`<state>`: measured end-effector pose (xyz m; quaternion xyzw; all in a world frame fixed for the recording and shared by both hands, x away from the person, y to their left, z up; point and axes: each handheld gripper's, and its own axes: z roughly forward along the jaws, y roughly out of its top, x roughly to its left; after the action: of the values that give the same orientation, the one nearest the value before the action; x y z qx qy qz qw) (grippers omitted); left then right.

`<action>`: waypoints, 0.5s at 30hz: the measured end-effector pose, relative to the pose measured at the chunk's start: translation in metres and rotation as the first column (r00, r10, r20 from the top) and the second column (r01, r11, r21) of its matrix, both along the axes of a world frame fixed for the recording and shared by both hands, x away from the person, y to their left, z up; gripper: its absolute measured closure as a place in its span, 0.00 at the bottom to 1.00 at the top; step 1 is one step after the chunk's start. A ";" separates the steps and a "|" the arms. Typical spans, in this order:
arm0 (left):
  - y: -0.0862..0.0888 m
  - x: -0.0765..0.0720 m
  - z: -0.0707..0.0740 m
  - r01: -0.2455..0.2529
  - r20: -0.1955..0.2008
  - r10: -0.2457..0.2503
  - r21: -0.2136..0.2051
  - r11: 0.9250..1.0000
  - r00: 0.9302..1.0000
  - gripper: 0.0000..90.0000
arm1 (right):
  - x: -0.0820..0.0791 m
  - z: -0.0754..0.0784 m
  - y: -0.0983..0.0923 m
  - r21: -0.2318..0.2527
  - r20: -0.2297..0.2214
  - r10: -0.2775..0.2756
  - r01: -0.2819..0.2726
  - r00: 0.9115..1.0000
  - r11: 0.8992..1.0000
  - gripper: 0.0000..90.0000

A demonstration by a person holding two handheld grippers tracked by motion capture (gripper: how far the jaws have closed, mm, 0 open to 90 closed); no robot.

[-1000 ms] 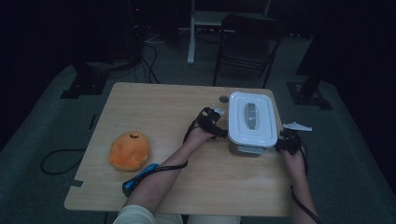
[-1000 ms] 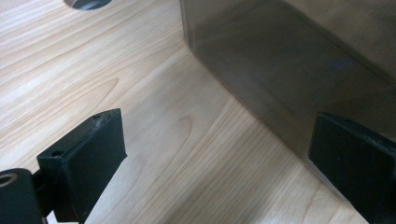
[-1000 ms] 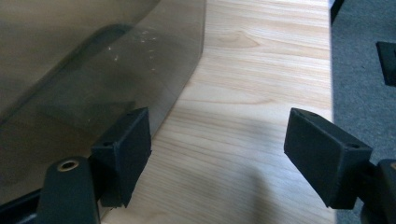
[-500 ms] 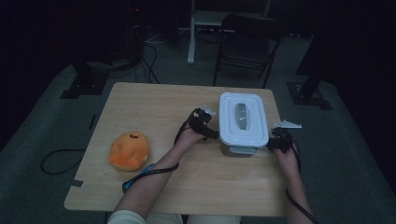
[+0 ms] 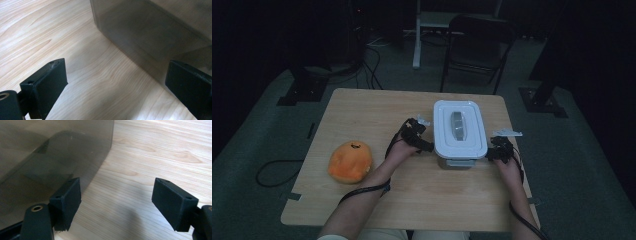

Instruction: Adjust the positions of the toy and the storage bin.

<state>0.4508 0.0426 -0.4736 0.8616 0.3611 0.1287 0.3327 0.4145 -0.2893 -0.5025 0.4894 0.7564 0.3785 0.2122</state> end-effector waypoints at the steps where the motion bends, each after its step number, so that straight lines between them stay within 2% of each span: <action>1: 0.003 -0.001 0.000 -0.005 0.002 0.005 0.002 1.000 1.000 0.05 | 0.000 0.000 0.003 -0.002 0.002 0.004 -0.004 1.000 1.000 0.25; 11: 0.026 -0.012 0.002 -0.031 0.008 0.031 0.000 1.000 0.999 0.05 | -0.003 0.000 0.025 -0.004 0.009 0.058 -0.058 0.998 0.998 0.25; 15: 0.035 -0.015 0.003 -0.040 0.013 0.040 0.003 0.999 0.999 0.05 | -0.002 -0.001 0.032 0.011 0.004 0.074 -0.074 0.997 0.997 0.25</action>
<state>0.4357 0.0776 -0.4710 0.8540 0.3759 0.1413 0.3309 0.4121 -0.2573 -0.5036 0.4614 0.7716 0.3911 0.1968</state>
